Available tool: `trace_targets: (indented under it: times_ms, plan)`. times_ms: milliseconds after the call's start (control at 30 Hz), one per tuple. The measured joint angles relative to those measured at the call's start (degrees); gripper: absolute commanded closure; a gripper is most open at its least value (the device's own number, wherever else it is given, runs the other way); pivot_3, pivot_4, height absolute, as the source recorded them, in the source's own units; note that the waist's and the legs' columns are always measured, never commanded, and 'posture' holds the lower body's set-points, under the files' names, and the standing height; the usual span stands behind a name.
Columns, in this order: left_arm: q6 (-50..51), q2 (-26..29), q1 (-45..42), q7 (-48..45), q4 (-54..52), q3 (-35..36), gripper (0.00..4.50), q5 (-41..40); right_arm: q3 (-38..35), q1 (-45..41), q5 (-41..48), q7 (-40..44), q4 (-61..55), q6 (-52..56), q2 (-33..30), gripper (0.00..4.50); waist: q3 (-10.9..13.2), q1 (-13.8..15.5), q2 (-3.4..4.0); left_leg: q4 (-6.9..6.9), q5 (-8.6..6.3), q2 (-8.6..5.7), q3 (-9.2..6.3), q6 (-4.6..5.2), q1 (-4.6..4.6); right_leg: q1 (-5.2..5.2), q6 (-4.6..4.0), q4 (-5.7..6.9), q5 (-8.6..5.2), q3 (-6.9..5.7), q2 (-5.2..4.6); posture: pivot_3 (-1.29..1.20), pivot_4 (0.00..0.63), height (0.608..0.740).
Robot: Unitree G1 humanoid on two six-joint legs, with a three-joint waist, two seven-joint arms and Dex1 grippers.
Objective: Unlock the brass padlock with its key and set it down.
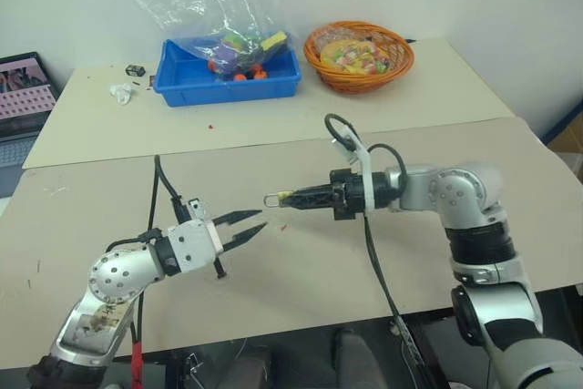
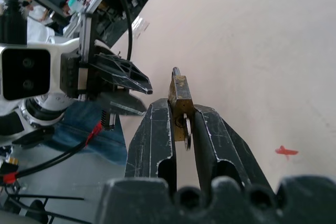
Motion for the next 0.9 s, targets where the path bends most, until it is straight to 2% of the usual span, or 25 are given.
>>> trace_targets:
  times_ms: [900]
  plan:
    - [0.0, -1.7, 0.0, -1.2, -0.1, 0.1, 4.46, 0.0, 0.6, 4.5, -0.7, 2.2, -8.5, 0.7, -1.8, 4.40, 0.0, 1.4, -0.01, 0.01, 0.00, 0.02, 0.04, -0.01, 0.01, 0.01, -0.01, -0.06, 0.00, 0.01, 0.00, 0.00, 0.150, 0.732]
